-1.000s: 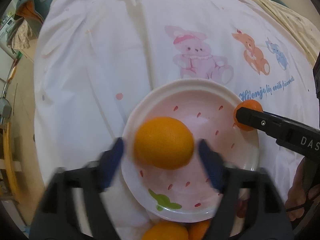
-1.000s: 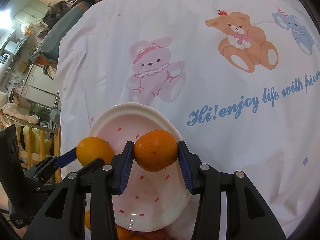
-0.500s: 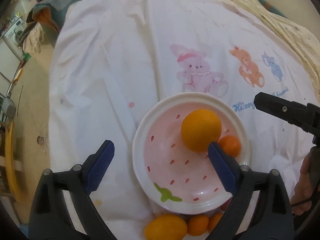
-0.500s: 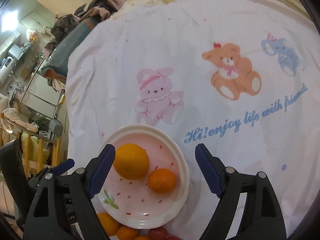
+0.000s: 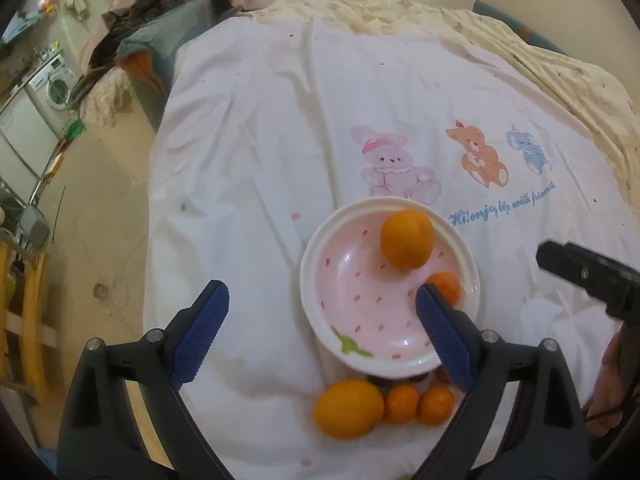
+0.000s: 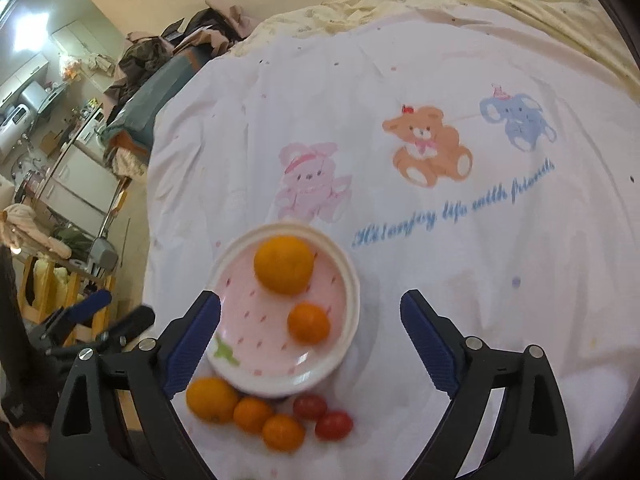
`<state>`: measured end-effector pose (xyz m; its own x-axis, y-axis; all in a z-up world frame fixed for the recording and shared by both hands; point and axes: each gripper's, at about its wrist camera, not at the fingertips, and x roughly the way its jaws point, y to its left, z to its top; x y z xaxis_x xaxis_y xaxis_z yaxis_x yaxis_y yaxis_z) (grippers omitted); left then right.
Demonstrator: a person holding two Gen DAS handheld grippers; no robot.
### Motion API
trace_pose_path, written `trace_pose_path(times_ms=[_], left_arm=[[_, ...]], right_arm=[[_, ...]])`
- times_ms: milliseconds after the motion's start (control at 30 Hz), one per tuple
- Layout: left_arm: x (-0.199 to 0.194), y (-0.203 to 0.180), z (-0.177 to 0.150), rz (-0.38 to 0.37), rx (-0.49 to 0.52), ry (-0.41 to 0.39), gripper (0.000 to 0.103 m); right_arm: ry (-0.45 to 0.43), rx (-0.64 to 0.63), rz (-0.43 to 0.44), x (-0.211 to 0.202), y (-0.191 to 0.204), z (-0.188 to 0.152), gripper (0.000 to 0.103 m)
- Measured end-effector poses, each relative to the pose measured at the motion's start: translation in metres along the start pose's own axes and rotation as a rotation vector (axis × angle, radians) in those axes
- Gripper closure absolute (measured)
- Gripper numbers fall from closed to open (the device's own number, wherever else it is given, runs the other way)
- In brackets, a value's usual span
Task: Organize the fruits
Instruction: 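Lift both open tools away from the plate toward the fruit cluster, then grasp the second large orange with the left tool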
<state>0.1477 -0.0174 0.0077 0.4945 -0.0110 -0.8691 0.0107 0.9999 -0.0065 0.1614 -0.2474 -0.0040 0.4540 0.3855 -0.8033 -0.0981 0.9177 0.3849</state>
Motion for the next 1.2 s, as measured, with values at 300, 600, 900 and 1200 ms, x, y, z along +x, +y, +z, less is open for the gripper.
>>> trace_pose_path(times_ms=[300,600,900,1200], left_arm=[[-0.018,0.002,-0.038,0.007,-0.033,0.032,0.010],[0.001,0.025,-0.062,0.016,-0.195,0.157,0.010],[0.039,0.020,-0.081,-0.023,-0.217,0.315,0.011],[0.070,0.031,-0.094,-0.093,-0.399,0.394,0.017]], right_arm=[[-0.023,0.003,-0.014,-0.033,0.003,-0.042,0.009],[0.042,0.124,-0.019,-0.026,-0.021,-0.063,0.009],[0.066,0.217,-0.009,-0.014,-0.035,-0.062,0.009],[0.073,0.215,-0.007,-0.009,-0.033,-0.060,0.009]])
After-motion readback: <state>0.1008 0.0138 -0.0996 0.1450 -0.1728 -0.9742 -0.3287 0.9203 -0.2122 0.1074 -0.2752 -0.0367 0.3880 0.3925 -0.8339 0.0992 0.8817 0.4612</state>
